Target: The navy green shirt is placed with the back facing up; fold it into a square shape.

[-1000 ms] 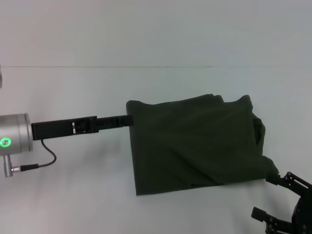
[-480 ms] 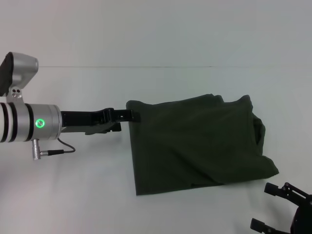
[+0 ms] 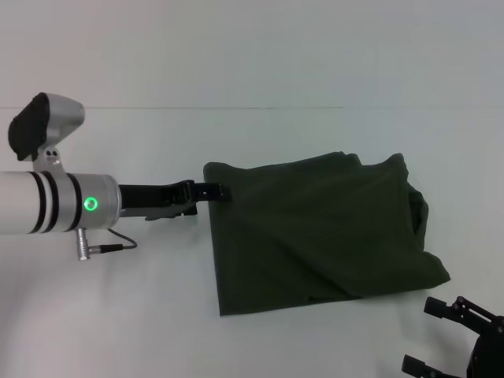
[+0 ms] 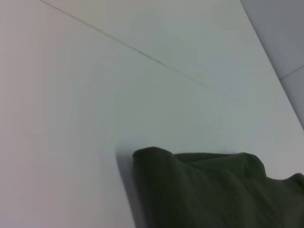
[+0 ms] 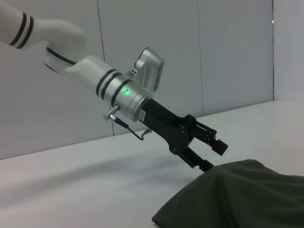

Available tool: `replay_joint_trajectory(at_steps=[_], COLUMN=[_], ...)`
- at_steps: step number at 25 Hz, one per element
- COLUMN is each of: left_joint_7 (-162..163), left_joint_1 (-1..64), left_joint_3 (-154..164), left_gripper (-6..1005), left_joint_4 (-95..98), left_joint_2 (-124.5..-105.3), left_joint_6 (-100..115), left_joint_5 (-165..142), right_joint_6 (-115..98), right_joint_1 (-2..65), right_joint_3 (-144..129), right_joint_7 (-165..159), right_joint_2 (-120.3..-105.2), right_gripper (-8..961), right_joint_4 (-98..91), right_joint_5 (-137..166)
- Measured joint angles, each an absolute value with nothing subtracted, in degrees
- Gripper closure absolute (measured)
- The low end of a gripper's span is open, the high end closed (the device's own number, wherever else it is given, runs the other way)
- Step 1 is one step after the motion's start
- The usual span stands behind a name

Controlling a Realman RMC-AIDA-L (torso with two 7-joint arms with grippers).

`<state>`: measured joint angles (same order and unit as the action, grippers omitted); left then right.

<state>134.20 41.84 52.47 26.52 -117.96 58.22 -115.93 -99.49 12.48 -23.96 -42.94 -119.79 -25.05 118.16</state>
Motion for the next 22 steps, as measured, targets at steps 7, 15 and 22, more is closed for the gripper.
replay_joint_trajectory(at_steps=[7,15,22], left_joint_7=[134.2,134.22,133.96], left_joint_1=[42.54,42.93,43.42], left_joint_3=[53.69,55.52,58.07], left_gripper=[250,258,264], left_joint_4=[26.46,26.41,26.57], left_joint_2=[-119.03,-120.05,-120.24], left_joint_6=[57.28,56.2,56.67], left_joint_5=[-115.93,-115.93,-115.98], right_joint_6=[-99.49,-99.49,-99.49], right_joint_1=[12.56,12.61,12.66], right_joint_3=[-23.99,-24.0,-23.95], right_joint_7=[-43.13,-43.27,-43.65], right_joint_2=[-119.79,-119.73,-119.7], right_gripper=[33,33,34], right_joint_4=[-25.0,-24.52,-24.51], right_joint_5=[118.24,118.24,118.21])
